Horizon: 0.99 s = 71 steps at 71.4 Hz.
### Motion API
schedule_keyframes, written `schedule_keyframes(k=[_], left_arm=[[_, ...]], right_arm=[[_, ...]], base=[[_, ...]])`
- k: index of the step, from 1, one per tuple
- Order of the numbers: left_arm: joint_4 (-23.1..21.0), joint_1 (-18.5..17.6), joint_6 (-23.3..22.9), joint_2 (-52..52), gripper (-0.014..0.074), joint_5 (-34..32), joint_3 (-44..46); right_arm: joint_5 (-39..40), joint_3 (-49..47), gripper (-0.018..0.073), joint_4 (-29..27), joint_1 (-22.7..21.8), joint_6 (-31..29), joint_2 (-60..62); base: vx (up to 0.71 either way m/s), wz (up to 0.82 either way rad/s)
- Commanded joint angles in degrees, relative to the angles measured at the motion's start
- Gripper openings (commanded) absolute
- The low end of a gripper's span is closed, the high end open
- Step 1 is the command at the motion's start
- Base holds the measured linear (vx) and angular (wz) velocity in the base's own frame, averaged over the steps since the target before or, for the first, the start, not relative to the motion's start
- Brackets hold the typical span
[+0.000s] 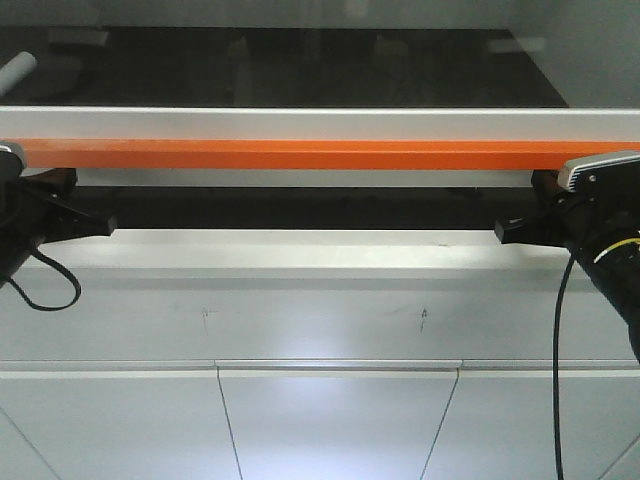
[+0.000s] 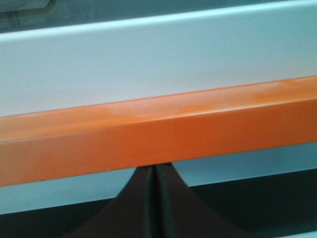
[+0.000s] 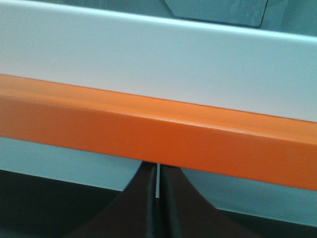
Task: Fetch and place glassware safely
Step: 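Lift the sash upward with both grippers to open the hood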
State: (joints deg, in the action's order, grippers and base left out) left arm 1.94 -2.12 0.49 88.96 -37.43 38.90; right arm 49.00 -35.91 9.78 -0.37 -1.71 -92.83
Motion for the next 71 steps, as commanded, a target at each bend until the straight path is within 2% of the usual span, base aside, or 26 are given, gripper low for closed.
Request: schedule_keyframes(k=[1, 23, 43, 55, 71], left_arm=[[-0.53, -0.08, -0.15, -6.49, -0.0007, -12.86, 4.90], [-0.35, -0.08, -0.15, -12.32, -0.0007, -6.09, 9.62], [-0.28, -0.08, -0.15, -18.17, -0.0007, -0.38, 13.02], [-0.28, -0.08, -0.15, -20.07, -0.0007, 3.37, 13.16], [-0.09, -0.08, -0.15, -22.02, -0.0007, 7.02, 13.16]], right_arm=[[11.28, -3.06, -0.0001, -0.04, 0.06, -0.28, 5.97], [7.49, -3.35, -0.0001, -0.04, 0.06, 0.29, 13.34], [-1.75, -7.82, -0.0001, 0.38, 0.06, 1.19, 19.82], [-4.32, -8.29, -0.0001, 0.70, 0.06, 1.31, 21.59], [-7.09, -8.22, -0.0001, 1.57, 0.06, 4.83, 22.97]], base=[[0.00, 0.00], [0.00, 0.00], [0.00, 0.00], [0.00, 0.00], [0.00, 0.00]])
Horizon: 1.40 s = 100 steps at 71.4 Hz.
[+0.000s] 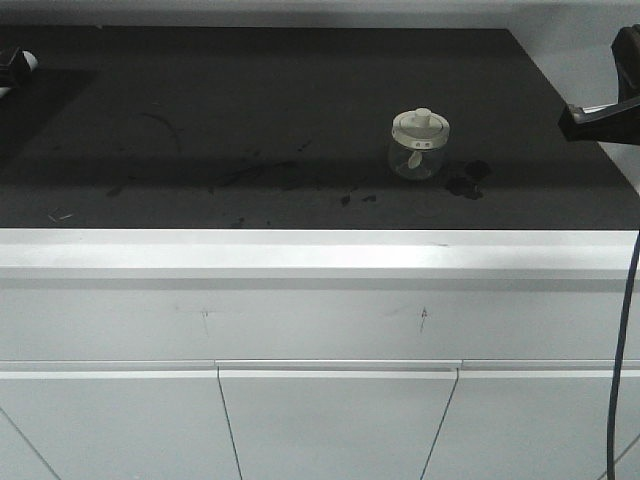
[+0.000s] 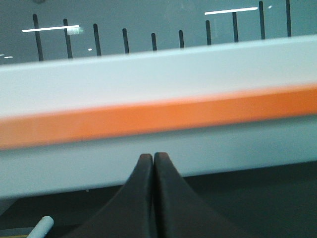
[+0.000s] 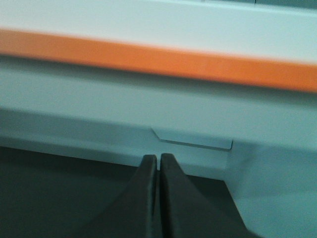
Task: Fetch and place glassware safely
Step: 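Lift the sash upward with both grippers to open the hood, then reach the right gripper into the hood toward the glass jar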
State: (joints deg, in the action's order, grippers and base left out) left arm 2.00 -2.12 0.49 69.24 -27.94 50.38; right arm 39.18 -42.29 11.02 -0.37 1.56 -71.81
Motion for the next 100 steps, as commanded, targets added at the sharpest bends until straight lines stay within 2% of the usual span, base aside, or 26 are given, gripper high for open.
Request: schedule_keyframes(k=[1, 9, 21, 40, 51, 66, 88, 100], left_arm=[[-0.14, -0.08, -0.15, -2.54, -0.0007, -2.34, 1.67], [-0.14, -0.08, -0.15, -4.00, -0.0007, 0.36, 1.67], [-0.14, -0.08, -0.15, -7.27, -0.0007, 7.38, 1.67], [-0.14, -0.08, 0.19, -13.19, -0.0007, 19.31, 1.31], [-0.08, -0.08, 1.92, -18.27, -0.0007, 19.74, -4.06], [-0.14, -0.08, 1.86, -28.20, -0.0007, 19.78, -15.75], [-0.19, -0.08, 1.38, -43.17, -0.0007, 20.04, -32.50], [-0.19, -0.08, 1.38, -47.29, -0.0007, 17.56, -36.61]], right_arm=[[2.60, -1.84, -0.0001, 0.34, 0.06, 1.88, 2.03], [0.76, -1.84, -0.0001, 2.26, 0.06, 3.75, 2.74], [-3.48, -1.84, -0.0001, 8.73, 0.11, 8.33, 4.40], [-9.80, -1.84, -0.0001, 19.79, 0.11, 21.37, 7.94], [-10.08, -1.84, -0.0001, 27.00, 0.11, 31.05, 10.15], [-12.66, -1.84, -0.0001, 34.50, 0.11, 38.25, 12.63], [-13.35, -1.84, -0.0001, 36.27, 0.11, 40.11, 13.15], [-13.35, -1.84, -0.0001, 36.27, 0.11, 40.11, 13.15]], base=[[0.00, 0.00], [0.00, 0.00], [0.00, 0.00], [0.00, 0.00], [0.00, 0.00], [0.00, 0.00], [0.00, 0.00], [0.00, 0.00]])
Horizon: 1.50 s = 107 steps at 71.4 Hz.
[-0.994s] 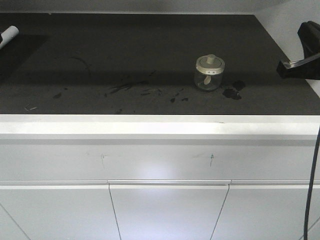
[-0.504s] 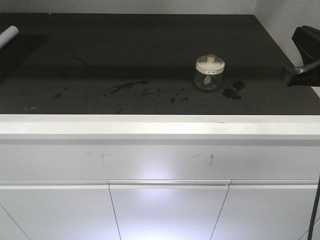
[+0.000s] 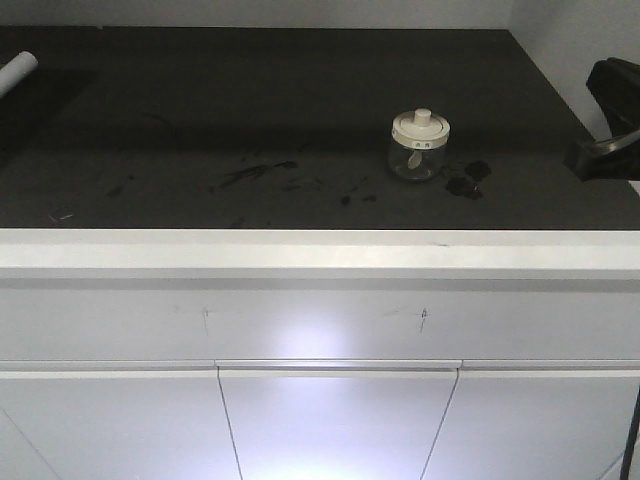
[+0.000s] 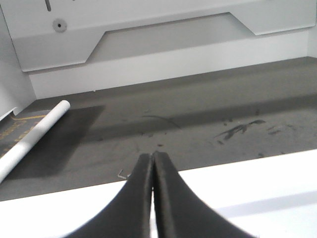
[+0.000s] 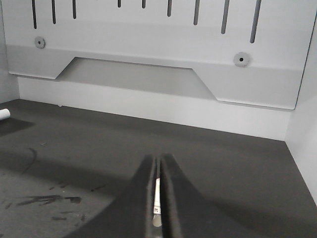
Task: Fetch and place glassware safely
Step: 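Reach the right gripper into the hood toward the glass jar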
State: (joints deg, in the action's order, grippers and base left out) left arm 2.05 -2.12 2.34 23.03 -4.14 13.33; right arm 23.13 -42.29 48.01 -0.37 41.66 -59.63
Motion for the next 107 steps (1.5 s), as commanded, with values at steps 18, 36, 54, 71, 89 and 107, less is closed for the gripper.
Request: schedule_keyframes(k=[18, 36, 54, 71, 89, 107], left_arm=[[-0.24, -0.08, -0.48, -1.16, -0.0007, -6.66, 0.50], [-0.24, -0.08, -0.48, -1.16, -0.0007, -6.19, 0.50], [-0.24, -0.08, -0.48, -1.16, -0.0007, -6.19, 0.50], [-0.24, -0.08, -0.48, -1.16, -0.0007, -6.14, 0.50], [-0.24, -0.08, -0.48, -1.16, -0.0007, -6.14, 0.50], [-0.24, -0.08, -0.48, -1.16, -0.0007, -6.14, 0.50]], right_arm=[[2.58, -1.84, 0.0000, -0.72, 0.11, 0.00, 0.81], [4.17, -1.84, 0.0059, -1.15, 0.11, 0.00, -3.56], [9.98, -2.05, 0.0353, -1.25, 0.11, -2.40, -12.48], [15.50, -9.94, 0.0456, -1.23, 0.11, -4.97, -24.87], [17.33, -22.46, 0.0456, -1.17, 0.11, -4.74, -37.24], [20.46, -33.47, 0.0456, -0.99, 0.34, -4.09, -48.03]], base=[[0.00, 0.00], [0.00, 0.00], [0.00, 0.00], [0.00, 0.00], [0.00, 0.00], [0.00, 0.00]])
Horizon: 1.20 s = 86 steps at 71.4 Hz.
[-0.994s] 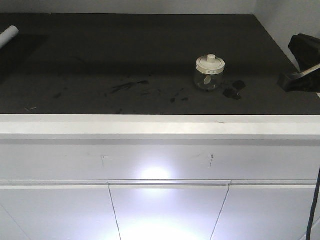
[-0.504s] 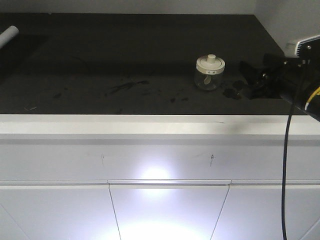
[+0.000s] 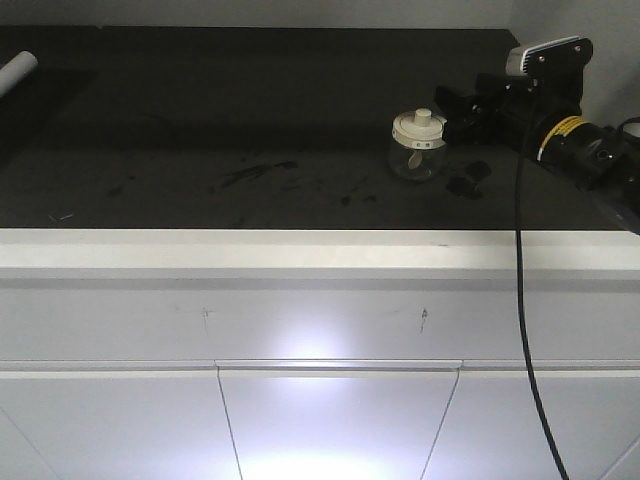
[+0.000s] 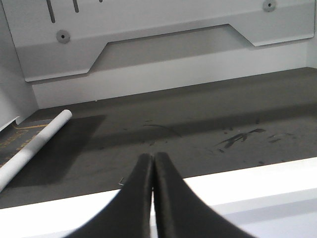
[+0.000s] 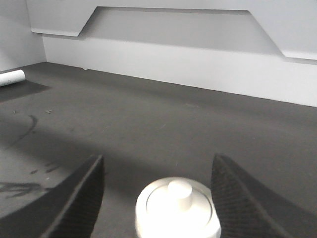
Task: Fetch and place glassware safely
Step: 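Reach the right gripper into the hood toward the glass jar, then grasp the white lid of the glass jar with the right gripper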
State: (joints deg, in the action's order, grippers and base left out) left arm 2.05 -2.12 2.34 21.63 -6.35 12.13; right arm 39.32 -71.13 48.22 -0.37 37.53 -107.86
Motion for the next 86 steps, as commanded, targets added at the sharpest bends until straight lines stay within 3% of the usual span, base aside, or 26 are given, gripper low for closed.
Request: schedule_keyframes(k=[1, 34, 67, 75, 86], left_arm=[[-0.24, -0.08, -0.48, 0.24, -0.0007, -3.92, 1.70], [-0.24, -0.08, -0.48, 0.24, -0.0007, -3.62, 1.70], [-0.24, -0.08, -0.48, 0.24, -0.0007, -3.28, 1.70], [-0.24, -0.08, -0.48, 0.24, -0.0007, -3.22, 1.70], [-0.24, -0.08, -0.48, 0.24, -0.0007, -3.22, 1.70]], right_arm=[[4.20, -5.16, 0.0456, -1.20, 0.47, 0.05, -0.54], [-2.62, -22.10, 0.0456, -3.42, 3.06, 0.10, -15.21], [-2.89, -23.77, 0.0445, -4.03, 3.06, -0.62, -18.75], [-2.77, -23.77, 0.0368, -4.03, 3.06, -0.62, -18.75], [-2.63, -23.77, 0.0120, -4.03, 3.06, -0.36, -18.75]], base=[[0.00, 0.00], [0.00, 0.00], [0.00, 0.00], [0.00, 0.00], [0.00, 0.00]])
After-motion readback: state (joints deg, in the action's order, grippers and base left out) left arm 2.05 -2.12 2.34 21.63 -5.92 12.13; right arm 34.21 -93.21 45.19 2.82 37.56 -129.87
